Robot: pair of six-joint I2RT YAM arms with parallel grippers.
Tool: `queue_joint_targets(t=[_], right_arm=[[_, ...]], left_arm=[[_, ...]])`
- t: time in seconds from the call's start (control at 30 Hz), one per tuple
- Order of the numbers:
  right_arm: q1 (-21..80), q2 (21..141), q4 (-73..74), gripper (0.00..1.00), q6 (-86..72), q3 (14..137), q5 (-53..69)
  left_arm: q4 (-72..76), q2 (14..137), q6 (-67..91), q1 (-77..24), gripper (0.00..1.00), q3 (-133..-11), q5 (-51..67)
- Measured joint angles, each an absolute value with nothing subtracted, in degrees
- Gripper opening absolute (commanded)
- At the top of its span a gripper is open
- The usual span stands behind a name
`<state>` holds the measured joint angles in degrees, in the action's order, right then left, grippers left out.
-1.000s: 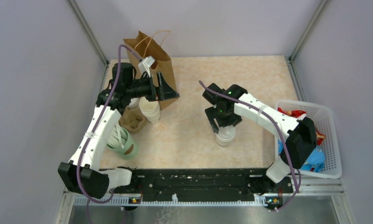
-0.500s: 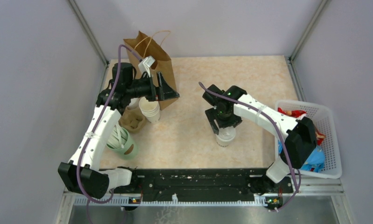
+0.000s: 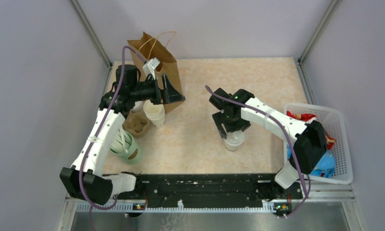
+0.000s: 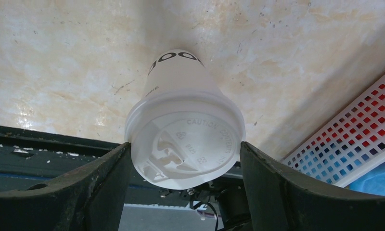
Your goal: Pack the takeout coffee
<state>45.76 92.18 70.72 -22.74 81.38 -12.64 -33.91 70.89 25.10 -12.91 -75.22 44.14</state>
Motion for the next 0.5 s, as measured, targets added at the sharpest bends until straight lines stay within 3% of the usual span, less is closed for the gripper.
queue_joint_targets(t=[0.5], right_arm=[[45.76, 92.18, 70.74, 0.82, -22.72, 81.43, -13.69]], left_arm=[[-33.93, 70.89, 25.10, -12.91, 0.98, -75.22, 44.34]])
